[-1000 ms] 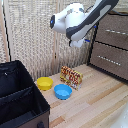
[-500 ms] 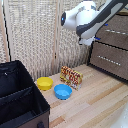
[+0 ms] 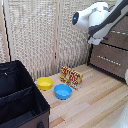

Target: With caution, bring your gripper towards the upper drawer's hold. Grasp the drawer hold tightly with your gripper tool. Pull the drawer in your direction to reveal the contents of the top drawer.

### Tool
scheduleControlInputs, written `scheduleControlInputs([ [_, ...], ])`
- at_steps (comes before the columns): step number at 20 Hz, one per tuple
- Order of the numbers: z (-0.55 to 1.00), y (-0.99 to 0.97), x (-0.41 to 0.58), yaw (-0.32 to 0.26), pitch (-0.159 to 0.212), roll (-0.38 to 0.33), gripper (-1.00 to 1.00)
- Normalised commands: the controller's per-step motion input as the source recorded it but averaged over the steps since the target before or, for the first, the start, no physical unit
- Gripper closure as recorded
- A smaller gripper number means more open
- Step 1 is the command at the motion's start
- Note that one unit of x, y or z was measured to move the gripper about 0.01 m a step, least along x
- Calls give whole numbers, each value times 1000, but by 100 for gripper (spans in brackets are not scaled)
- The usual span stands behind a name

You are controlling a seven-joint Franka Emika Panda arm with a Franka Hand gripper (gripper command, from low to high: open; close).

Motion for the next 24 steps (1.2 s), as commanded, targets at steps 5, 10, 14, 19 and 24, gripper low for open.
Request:
scheduleControlInputs([
  [5,-182,-620,-70,166,2,-108,-100],
  [10,-37,-480,-95,55,0,-52,100],
  [14,0,-116,0,-1,0,3,100],
  [19,0,-25,-38,0,0,0,100],
  [24,0,161,-86,-24,0,6,100],
])
